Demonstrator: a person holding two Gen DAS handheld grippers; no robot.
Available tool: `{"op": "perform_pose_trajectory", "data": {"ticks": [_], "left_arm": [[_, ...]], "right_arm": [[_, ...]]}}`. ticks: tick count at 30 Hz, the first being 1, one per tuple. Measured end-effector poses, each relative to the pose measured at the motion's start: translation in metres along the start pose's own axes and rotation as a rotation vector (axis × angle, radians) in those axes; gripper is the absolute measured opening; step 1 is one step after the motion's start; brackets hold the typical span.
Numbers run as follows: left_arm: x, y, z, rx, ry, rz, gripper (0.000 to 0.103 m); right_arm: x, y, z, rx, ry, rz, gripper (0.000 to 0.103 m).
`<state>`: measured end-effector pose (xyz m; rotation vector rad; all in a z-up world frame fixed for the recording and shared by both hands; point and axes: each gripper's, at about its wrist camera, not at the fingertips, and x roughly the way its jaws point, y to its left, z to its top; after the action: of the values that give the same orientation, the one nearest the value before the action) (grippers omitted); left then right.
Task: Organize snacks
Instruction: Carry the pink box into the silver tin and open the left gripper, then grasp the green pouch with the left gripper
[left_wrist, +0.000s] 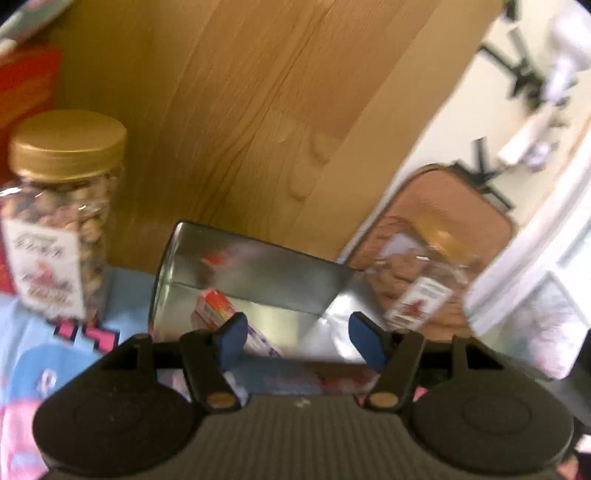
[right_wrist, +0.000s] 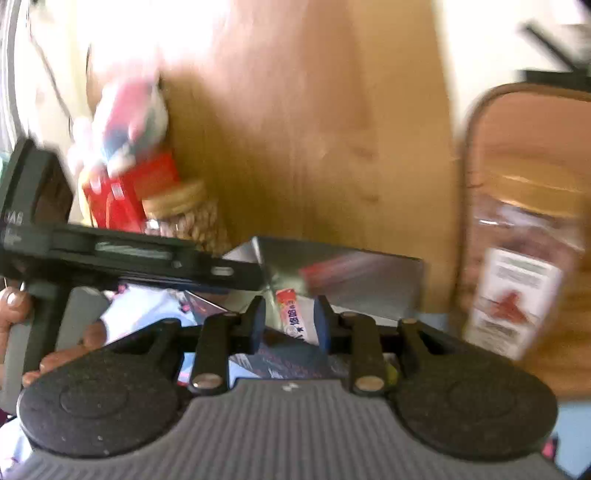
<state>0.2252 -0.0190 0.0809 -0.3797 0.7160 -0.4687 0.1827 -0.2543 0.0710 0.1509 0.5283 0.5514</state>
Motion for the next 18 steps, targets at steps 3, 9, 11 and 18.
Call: {"op": "perform_pose_trajectory", "data": {"ticks": [3, 9, 11, 18], "left_arm": [[-0.013, -0.019, -0.032, -0.007, 0.076, -0.090, 0.062], [0.021, -0.058, -0.088, 0.070, 0.240, -0.054, 0.062], [0.026, -0.059, -0.096, 0.046, 0.261, -0.055, 0.061], [0.025, -0.053, -0.115, -0.029, 0.248, -0.060, 0.022]], "right_arm": [[-0.046, -0.029, -0.027, 0.137, -0.056, -0.012, 0.038], [-0.081, -0.070, -0.092, 0.439, -0.054, -0.080, 0.042], [-0.074, -0.070, -0.101, 0.464, -0.027, -0.062, 0.043], [-0.066, -0.049, -0.110, 0.439, 0.036, 0.028, 0.033]]}}
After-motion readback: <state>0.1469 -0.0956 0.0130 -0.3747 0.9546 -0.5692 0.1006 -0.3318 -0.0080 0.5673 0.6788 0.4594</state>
